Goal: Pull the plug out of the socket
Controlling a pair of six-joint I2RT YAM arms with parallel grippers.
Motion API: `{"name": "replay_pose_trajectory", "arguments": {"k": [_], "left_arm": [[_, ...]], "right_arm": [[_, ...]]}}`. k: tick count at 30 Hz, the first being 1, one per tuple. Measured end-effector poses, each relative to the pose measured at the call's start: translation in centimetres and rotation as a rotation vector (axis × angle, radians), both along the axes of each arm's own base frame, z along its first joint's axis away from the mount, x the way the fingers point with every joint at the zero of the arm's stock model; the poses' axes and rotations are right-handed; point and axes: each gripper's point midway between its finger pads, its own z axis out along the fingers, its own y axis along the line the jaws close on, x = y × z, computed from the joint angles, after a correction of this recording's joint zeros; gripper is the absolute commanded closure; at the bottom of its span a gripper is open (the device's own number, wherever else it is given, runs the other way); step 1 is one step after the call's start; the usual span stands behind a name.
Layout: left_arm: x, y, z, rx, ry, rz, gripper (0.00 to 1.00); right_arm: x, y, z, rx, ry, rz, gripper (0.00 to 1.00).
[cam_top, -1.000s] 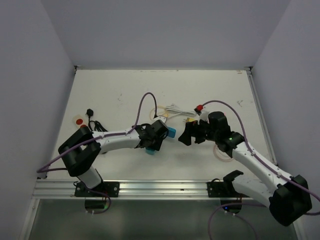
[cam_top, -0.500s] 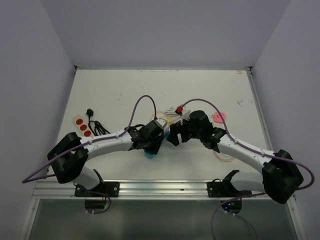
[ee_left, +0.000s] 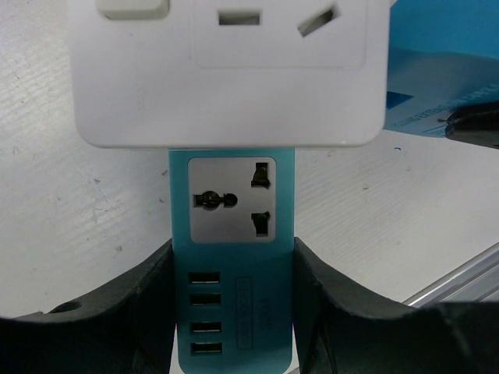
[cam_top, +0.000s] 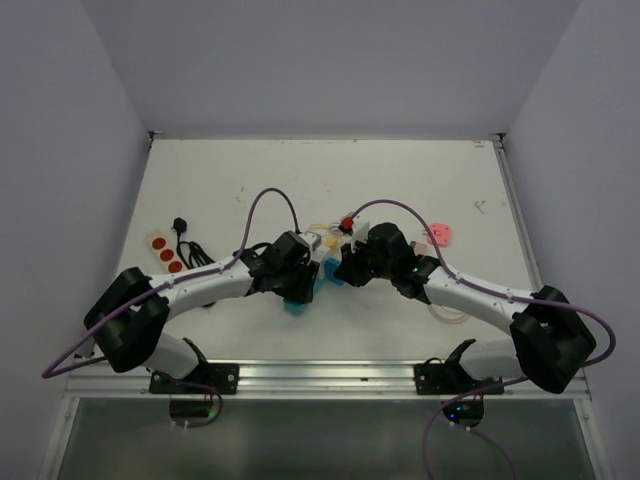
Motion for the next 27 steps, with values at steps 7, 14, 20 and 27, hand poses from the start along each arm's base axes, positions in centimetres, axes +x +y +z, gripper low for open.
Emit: {"name": "replay_pose_trajectory", "arguments": {"k": [7, 14, 20, 27], "left_arm": [[0.0, -0.4, 0.1, -0.031, 0.016, -0.005, 1.00], [1.3, 1.0, -2.1, 0.052, 0.023, 0.082, 1.00], [2.7, 3.2, -2.6, 0.146, -0.006, 0.184, 1.00], [2.6, 3.5, -2.6, 0.152, -0.012, 0.190, 1.00]], "right_arm": [[-0.5, -0.7, 0.5, -0.012, -0.012, 0.003, 1.00], [-1.3, -2.3, 1.2, -0.047, -0.006, -0.019, 1.00], [-1.8, -3.4, 2.1, -0.085, 0.006, -0.036, 1.00], [-1.2, -6.0, 2.4, -0.147, -0.010, -0.158, 1.00]]}}
